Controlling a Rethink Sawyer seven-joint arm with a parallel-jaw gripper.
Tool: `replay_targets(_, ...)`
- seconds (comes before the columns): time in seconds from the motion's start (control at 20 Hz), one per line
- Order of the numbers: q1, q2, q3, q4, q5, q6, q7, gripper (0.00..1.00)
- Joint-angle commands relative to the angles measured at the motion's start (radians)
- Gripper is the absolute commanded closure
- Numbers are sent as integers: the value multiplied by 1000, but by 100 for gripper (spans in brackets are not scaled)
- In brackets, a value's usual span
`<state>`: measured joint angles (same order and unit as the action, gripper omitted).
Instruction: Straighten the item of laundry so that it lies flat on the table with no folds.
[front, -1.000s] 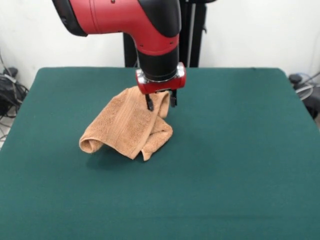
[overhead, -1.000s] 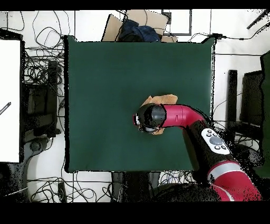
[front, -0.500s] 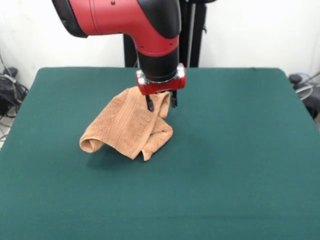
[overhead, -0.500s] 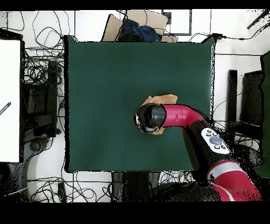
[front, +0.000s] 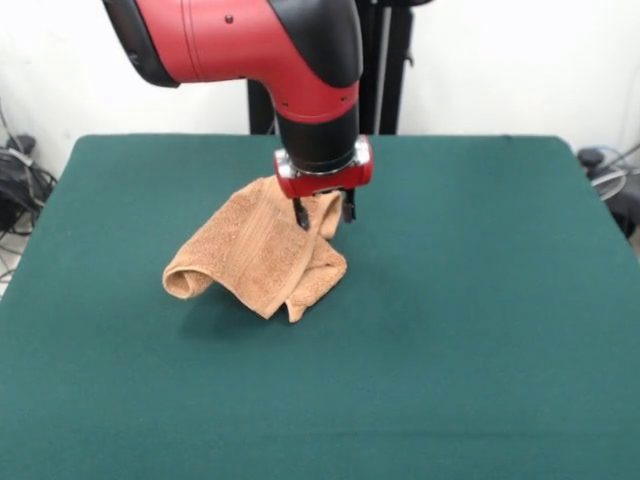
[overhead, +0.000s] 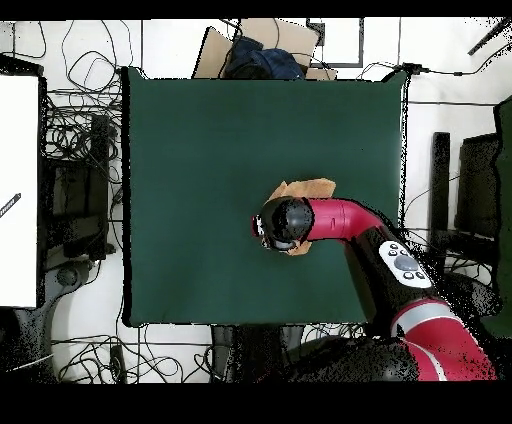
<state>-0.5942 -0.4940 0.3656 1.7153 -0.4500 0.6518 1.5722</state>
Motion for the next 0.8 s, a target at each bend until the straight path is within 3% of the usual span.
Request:
replay_targets(0.05,25,30,7,-30,-82,-60,-15,0)
replay_targets(0.45,30,28,6,-36,-88,-69,-13,0)
replay_targets(0.5,31,28,6,-37,-88,-68,-13,100)
replay_targets(0.8,40,28,2,-46,-92,-65,-4,100)
